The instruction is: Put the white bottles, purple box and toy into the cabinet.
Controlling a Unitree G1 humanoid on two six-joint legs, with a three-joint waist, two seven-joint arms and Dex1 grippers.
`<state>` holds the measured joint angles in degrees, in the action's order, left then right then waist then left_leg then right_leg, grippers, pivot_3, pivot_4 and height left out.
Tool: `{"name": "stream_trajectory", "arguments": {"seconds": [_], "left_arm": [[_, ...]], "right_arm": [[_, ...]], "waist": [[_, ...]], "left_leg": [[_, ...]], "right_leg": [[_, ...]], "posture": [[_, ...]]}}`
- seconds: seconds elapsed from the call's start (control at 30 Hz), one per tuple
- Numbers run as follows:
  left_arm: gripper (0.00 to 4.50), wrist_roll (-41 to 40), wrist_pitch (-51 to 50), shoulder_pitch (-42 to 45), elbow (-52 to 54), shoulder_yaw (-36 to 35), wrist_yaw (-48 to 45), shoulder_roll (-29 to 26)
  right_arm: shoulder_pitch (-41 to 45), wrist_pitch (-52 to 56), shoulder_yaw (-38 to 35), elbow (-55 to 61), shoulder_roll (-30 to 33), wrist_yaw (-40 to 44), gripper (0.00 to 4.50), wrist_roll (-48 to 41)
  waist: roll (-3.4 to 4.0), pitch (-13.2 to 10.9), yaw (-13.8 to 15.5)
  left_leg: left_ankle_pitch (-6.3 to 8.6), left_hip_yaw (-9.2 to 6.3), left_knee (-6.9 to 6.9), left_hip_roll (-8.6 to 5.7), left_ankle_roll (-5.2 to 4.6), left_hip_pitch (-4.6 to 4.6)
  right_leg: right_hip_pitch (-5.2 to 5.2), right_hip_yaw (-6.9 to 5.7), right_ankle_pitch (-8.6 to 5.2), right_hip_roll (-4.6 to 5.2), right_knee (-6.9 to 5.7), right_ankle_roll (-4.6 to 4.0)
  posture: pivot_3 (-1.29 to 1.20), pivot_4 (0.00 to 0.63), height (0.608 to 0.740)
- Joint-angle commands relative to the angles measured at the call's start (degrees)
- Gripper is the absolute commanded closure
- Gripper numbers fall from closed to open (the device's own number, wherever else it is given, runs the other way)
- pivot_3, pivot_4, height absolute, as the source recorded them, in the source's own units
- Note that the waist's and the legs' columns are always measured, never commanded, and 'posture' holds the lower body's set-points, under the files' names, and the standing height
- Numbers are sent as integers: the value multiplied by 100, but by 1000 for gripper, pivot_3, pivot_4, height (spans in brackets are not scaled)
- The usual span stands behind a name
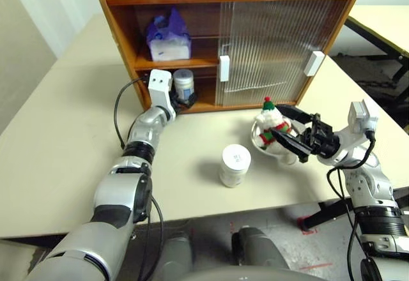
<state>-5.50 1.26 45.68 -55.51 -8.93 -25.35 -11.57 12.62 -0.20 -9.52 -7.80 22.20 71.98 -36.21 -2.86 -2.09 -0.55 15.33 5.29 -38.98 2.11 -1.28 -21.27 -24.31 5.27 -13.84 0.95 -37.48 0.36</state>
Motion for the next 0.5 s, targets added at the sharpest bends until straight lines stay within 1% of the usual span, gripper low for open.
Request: {"name": "stream_trajectory", "arguments": {"seconds": [0.03, 0.27, 0.3, 0.37, 0.43, 0.47, 0.5], "left_arm": [[40, -92, -401, -282, 691, 61, -24, -47], [40, -187, -903, -604, 1359, -2, 229, -71], [196, -216, -931, -635, 1422, -19, 256, -66], [668, -255, -988, -683, 1515, -40, 300, -58], [1328, -290, -1004, -697, 1544, -60, 336, -44], [1806, -298, -1010, -697, 1547, -56, 350, -43], [2173, -312, -1004, -697, 1547, -56, 365, -41]], "right_arm": [[78, -79, 49, -112, 0, 61, 0, 60], [161, -103, 86, -249, -13, 158, 0, 96], [171, -107, 82, -260, -15, 161, 0, 98], [171, -108, 79, -253, -18, 158, 0, 100], [153, -101, 71, -228, -13, 150, 0, 95], [147, -98, 68, -223, -8, 148, 0, 93], [132, -94, 62, -208, 0, 144, 0, 91]], "waist": [[-1, 1, 10], [-5, 4, 41], [-5, 5, 47], [-6, 4, 42], [-7, 6, 47], [-7, 6, 48], [-8, 6, 48]], "left_leg": [[0, 0, 0, 0, 0, 0], [-1, -1, -1, 0, -2, 0], [-1, -1, -1, 0, -2, 0], [-1, 0, -1, 0, -2, 2], [-1, -1, -1, 0, -1, 2], [-1, -1, -1, 0, -1, 2], [-1, -1, -1, 0, -1, 2]], "right_leg": [[0, 0, 0, 0, 0, 0], [2, 0, 4, 3, 0, -2], [1, 0, 5, 3, 0, -2], [2, 0, 6, 3, 0, -4], [1, 0, 7, 3, 0, -5], [2, 0, 7, 3, 0, -5], [2, 0, 7, 3, 0, -5]], "posture": [[80, 0, 740], [88, 0, 740], [87, 0, 740], [87, 0, 740], [85, 0, 740], [84, 0, 740], [84, 0, 740]]}}
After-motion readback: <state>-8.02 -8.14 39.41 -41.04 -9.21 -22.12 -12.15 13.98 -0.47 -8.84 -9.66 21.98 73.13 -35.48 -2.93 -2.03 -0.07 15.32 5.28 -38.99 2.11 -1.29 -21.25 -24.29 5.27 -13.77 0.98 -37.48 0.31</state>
